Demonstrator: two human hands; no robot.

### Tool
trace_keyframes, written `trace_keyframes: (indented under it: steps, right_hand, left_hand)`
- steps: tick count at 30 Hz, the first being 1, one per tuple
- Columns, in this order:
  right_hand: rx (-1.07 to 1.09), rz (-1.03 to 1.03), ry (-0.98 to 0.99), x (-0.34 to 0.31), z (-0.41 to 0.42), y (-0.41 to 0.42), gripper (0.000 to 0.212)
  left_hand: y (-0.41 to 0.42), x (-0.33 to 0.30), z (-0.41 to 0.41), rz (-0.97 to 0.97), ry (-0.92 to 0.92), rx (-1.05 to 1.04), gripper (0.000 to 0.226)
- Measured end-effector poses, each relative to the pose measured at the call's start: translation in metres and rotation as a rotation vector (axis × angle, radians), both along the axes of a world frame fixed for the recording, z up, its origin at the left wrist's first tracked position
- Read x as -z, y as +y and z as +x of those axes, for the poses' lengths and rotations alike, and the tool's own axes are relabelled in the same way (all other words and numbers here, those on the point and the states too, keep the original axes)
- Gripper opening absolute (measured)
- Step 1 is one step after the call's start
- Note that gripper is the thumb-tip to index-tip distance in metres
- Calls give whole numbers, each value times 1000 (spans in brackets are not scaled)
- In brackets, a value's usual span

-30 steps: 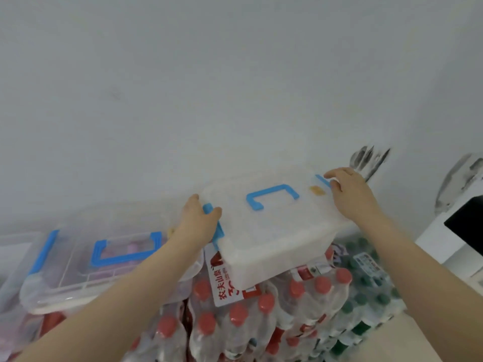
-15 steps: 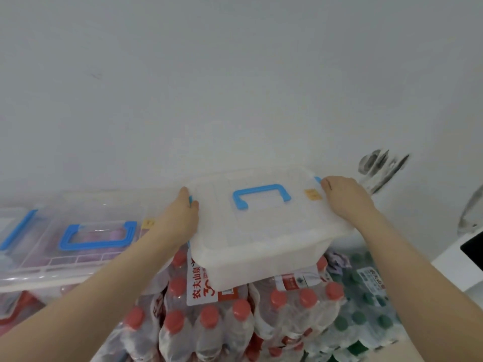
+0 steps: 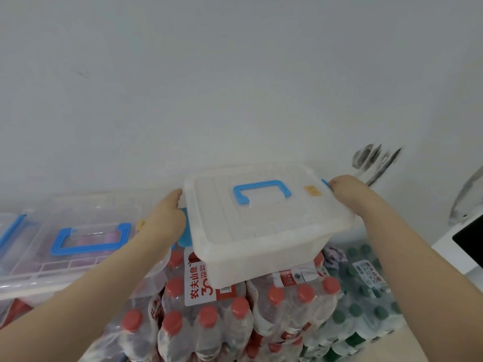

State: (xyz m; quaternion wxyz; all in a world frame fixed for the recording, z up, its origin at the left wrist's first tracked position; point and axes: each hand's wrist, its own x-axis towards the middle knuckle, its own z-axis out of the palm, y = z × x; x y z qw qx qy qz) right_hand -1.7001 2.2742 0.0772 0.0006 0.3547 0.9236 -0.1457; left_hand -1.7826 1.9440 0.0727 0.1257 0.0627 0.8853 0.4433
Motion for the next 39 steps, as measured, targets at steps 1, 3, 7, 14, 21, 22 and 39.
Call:
trace_keyframes:
  steps: [1,3,7,14,21,22,39]
  right_hand:
    - [17,-26,60,0,1,1,27]
    - [-3,-1,351,-2,6,-8,23]
    - [-496,163,705,-11,30,-72,23]
    - [-1012,507,587,21,57,-128,42]
    - [-967,576,697,32,54,-134,31]
    - [-940,512,690,29,55,-134,34]
    - [-852,558,591,-81,18,-117,46]
  left_hand:
    - [-1,-1,-2,92,-23,-50,54]
    - [-4,-6,2,289,-36,-91,47]
    - [-7,-16,16,294,156,110,32]
    - [-16,-11,44,-26,482,409,76]
    - [-32,15,59,-67,357,406,114]
    - [-32,18,58,-13,357,387,113]
    - [-32,-3,48,-213,654,896,47]
